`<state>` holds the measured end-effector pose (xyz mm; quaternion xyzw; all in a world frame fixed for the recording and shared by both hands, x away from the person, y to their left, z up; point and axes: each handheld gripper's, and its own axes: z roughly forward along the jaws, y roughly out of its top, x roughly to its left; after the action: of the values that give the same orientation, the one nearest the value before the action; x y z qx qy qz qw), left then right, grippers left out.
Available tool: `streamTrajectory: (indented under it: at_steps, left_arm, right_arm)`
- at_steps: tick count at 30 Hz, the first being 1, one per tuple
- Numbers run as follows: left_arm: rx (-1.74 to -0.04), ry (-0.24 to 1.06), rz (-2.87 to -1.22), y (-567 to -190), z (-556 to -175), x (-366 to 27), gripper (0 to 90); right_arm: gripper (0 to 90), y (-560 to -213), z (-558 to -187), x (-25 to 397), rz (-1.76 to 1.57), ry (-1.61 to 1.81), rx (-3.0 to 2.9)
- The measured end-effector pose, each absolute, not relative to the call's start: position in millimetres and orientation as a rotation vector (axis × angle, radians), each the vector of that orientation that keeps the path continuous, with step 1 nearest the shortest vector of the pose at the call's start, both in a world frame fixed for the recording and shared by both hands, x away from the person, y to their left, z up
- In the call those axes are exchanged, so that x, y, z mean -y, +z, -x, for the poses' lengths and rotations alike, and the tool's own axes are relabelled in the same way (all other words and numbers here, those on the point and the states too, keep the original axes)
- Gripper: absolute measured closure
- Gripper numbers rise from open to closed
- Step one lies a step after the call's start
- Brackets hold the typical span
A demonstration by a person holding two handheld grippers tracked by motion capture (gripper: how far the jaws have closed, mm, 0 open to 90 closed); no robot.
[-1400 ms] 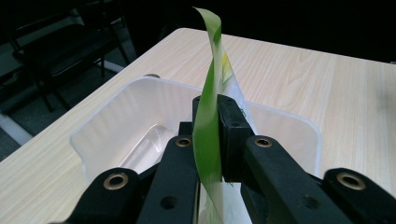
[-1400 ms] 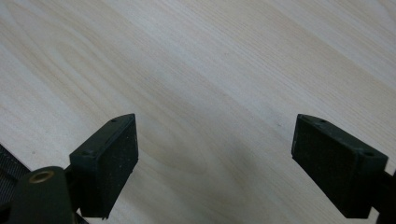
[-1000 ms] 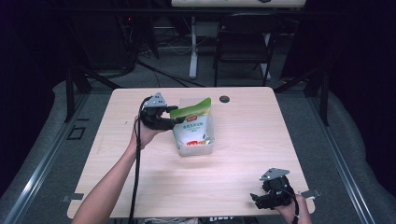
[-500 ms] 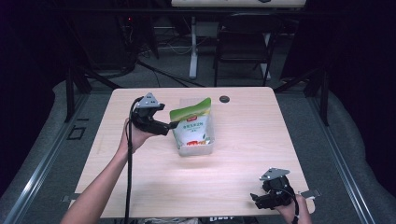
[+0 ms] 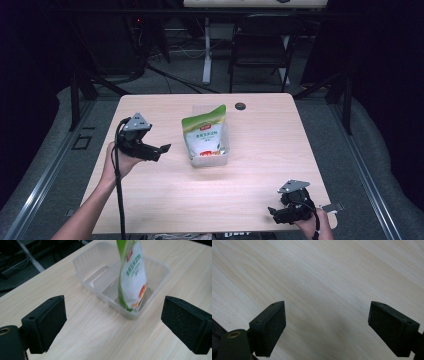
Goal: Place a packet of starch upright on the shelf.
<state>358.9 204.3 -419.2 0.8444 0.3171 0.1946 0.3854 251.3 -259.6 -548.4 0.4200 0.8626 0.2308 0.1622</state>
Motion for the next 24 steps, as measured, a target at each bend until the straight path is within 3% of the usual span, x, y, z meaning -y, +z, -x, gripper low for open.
streamTrajectory:
  at_steps: [11, 24]
  left_arm:
    - [-0.93, 0.487, -2.19, -443.9, -321.9, -239.6, 4.6]
    - [-1.114, 0.384, -2.206, -495.0, -298.0, -266.0, 2.7]
  right_arm:
    - [13.8, -548.8, -251.5, 258.7, -1.198, 0.657, -2.461]
    - [13.8, -549.4, -251.8, 257.3, -1.193, 0.652, -2.467]
